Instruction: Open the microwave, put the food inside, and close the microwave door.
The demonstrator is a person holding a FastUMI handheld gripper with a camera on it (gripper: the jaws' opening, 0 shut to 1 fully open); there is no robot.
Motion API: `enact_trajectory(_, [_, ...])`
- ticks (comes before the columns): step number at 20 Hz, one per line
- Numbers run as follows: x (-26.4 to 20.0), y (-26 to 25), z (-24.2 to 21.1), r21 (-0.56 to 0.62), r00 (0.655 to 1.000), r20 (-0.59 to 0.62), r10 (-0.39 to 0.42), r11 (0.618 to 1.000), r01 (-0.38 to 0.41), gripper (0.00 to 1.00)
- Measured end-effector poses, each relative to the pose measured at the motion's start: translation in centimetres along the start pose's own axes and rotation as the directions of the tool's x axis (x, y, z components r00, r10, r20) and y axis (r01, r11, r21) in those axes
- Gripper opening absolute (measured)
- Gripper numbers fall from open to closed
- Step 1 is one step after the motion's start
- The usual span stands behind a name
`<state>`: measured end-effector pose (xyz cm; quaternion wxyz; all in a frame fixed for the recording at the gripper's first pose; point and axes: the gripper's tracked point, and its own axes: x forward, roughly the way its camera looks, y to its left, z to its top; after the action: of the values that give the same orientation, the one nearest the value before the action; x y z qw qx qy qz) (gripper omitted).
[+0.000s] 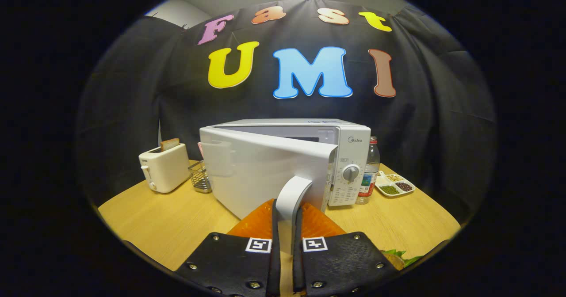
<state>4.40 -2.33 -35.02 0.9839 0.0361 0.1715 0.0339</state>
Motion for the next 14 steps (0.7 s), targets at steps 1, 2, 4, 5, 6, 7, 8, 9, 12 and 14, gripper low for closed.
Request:
enact_trajectory(1, [-0.8, 1.3, -0.3, 0.003, 1.0, 0.004, 0.021, 1.0, -0.021, 0.11])
enact_trajectory(2, [-1.5, 2.6, -0.4, 0.005, 0.999, 0.007, 0.04, 0.999, -0.04, 0.11])
enact_trajectory(4, [-3.0, 5.8, -0.9, 0.009, 0.996, 0.015, 0.088, 0.996, -0.088, 0.11])
enact_trajectory(5, [-3.7, 7.3, -1.2, 0.01, 0.994, 0.013, 0.109, 0.994, -0.109, 0.11])
enact_trajectory(6, [-4.2, 8.8, -1.4, 0.017, 0.992, 0.017, 0.126, 0.992, -0.126, 0.11])
enact_trajectory(7, [-4.7, 10.4, -1.5, 0.022, 0.99, 0.021, 0.141, 0.99, -0.141, 0.11])
enact_trajectory(8, [-5.1, 12.0, -1.6, 0.019, 0.988, 0.029, 0.154, 0.988, -0.154, 0.11])
enact_trajectory(9, [-5.4, 13.1, -1.7, 0.003, 0.989, 0.042, 0.143, 0.99, -0.144, 0.1])
enact_trajectory(12, [-5.9, 16.2, -1.9, -0.054, 0.993, 0.087, 0.085, 0.995, -0.08, 0.1])
enact_trajectory(14, [-5.8, 18.2, -2.3, -0.05, 0.993, 0.098, 0.061, 0.997, -0.056, 0.1])
